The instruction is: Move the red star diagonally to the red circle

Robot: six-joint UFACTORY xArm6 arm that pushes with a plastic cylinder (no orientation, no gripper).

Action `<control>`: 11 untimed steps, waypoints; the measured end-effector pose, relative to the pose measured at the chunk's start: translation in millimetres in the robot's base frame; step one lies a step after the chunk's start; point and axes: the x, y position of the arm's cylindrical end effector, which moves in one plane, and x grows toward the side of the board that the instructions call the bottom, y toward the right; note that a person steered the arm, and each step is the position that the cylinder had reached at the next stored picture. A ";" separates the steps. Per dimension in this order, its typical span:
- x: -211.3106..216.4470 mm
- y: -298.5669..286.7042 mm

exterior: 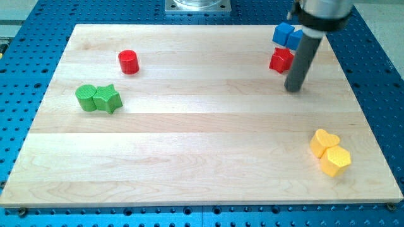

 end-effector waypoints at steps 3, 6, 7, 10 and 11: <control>-39.5 -125.8; -74.5 -137.8; -65.4 -89.9; -132.1 -95.8; -114.7 -165.0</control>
